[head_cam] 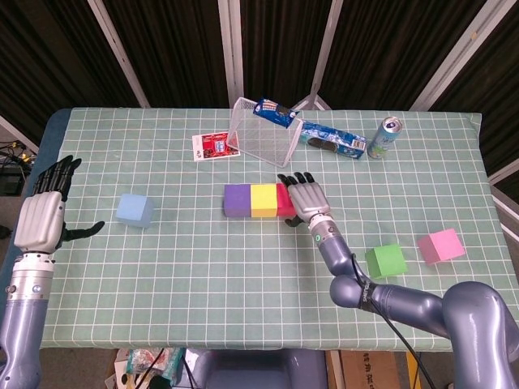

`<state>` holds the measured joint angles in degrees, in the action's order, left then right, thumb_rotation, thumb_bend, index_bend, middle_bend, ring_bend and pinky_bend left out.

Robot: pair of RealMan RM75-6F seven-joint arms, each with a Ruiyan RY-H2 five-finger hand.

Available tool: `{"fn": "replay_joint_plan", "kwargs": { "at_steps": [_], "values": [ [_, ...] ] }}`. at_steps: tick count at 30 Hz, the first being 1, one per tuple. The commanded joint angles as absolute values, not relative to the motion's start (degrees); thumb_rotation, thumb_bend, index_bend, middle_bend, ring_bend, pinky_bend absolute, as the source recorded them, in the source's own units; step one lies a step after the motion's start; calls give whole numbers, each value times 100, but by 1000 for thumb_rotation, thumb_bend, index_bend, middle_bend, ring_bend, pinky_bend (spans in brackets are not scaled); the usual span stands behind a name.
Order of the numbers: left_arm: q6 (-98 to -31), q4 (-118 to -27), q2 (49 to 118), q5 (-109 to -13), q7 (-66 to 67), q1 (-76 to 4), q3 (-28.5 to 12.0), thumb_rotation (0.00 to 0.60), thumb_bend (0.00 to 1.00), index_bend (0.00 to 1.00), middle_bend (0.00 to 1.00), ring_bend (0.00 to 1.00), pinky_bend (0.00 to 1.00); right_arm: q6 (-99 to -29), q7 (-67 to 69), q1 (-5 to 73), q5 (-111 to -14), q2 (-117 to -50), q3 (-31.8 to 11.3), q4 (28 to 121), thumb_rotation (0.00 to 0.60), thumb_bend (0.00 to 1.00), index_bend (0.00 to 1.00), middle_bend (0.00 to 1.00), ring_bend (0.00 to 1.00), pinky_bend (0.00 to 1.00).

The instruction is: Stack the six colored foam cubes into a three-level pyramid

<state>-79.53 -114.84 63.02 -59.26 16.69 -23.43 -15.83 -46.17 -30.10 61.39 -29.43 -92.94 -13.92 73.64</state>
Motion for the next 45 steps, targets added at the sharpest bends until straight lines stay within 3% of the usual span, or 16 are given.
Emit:
{"fn": "replay_joint_plan", "kwargs": {
  "at_steps": [1,35,45],
  "values": [
    [-7946,-11474,6299,-5916,1662,-2343,-1584,600,77,0,0,0,45,-4579,-3007,6166,-2907,-9350,-1385,7281,600,254,0,173,30,0],
    [-7944,-11443,6315,-5909,1663,-2354,-1577,600,77,0,0,0,45,-4627,-2998,6159,-2842,-9437,-1328,7269,600,254,0,172,28,0],
    [-7959,-11438,6324,-5919,1662,-2352,-1578,600,76,0,0,0,45,-4740,-2823,6095,-3086,-9482,-1396,7262,600,254,0,39,0,0]
  ]
}}
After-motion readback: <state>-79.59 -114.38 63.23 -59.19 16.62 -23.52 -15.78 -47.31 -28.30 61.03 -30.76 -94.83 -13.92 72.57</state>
